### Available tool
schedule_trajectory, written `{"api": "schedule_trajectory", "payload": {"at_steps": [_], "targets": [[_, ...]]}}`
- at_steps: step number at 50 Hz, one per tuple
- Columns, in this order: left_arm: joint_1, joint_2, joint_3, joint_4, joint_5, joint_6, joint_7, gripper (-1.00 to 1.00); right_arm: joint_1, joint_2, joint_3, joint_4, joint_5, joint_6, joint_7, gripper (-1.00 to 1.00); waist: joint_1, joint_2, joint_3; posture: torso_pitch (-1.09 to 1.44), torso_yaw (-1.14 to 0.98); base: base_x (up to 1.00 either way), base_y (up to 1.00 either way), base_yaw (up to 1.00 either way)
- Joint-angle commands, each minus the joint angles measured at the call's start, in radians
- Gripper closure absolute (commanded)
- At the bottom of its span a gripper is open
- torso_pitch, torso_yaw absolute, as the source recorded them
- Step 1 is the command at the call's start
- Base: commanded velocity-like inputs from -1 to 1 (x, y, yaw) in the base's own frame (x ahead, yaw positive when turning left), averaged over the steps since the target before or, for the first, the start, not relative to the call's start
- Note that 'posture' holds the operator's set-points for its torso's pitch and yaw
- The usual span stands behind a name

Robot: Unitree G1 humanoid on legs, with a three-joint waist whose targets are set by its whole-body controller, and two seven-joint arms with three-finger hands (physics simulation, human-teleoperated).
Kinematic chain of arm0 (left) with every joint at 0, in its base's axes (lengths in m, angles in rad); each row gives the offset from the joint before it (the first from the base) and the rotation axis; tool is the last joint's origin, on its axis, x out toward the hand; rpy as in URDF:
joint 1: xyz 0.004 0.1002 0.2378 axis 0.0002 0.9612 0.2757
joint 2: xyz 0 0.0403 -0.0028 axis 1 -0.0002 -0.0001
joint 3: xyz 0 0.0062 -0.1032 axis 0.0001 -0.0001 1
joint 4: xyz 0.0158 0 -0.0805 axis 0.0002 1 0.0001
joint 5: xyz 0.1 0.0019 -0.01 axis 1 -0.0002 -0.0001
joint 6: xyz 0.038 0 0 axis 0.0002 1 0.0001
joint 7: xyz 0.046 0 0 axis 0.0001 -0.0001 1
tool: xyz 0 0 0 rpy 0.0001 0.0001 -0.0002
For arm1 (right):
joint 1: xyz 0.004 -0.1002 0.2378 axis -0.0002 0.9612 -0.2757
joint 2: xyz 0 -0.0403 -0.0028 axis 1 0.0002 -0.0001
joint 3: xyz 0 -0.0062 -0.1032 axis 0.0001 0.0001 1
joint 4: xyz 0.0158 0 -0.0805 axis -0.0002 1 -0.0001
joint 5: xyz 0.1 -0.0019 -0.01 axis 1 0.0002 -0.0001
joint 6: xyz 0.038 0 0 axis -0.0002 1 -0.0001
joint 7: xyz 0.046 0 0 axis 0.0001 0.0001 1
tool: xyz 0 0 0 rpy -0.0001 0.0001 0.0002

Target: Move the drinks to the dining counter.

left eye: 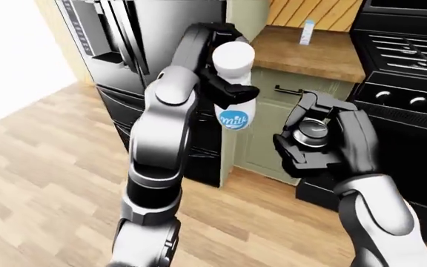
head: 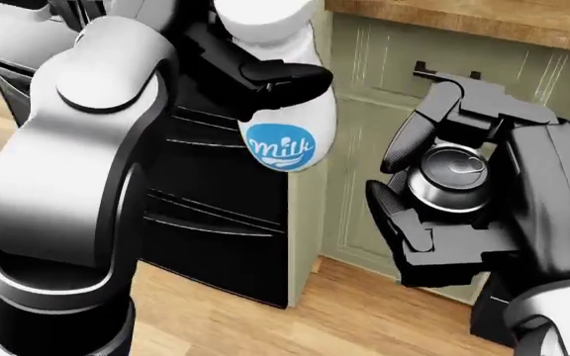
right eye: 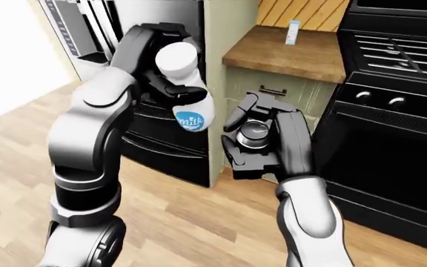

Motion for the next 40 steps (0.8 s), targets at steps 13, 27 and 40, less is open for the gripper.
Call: {"api": "schedule_trajectory", "payload": {"at_steps": [13, 27, 40], "targets": [[-0.035, -0.003, 0.007, -0.04, 0.021, -0.019, 0.01, 1.0, -0.015, -0.007, -0.007, -0.038, 0.002, -0.038, 0.007, 1.0, -0.018, -0.198, -0.023, 0.0, 0.0, 0.0, 0.0, 1.0], [-0.035, 0.001, 0.01, -0.043, 0.023, -0.018, 0.005, 1.0, -0.013, -0.007, -0.005, -0.036, -0.001, -0.041, 0.011, 1.0, -0.016, 0.033, -0.06, 0.0, 0.0, 0.0, 0.0, 1.0], [-0.024, -0.001, 0.01, -0.049, 0.025, -0.02, 0.005, 1.0, 0.0, -0.002, -0.002, -0.033, -0.004, -0.054, 0.013, 1.0, -0.009, -0.145, -0.011, 0.0, 0.0, 0.0, 0.0, 1.0]]}}
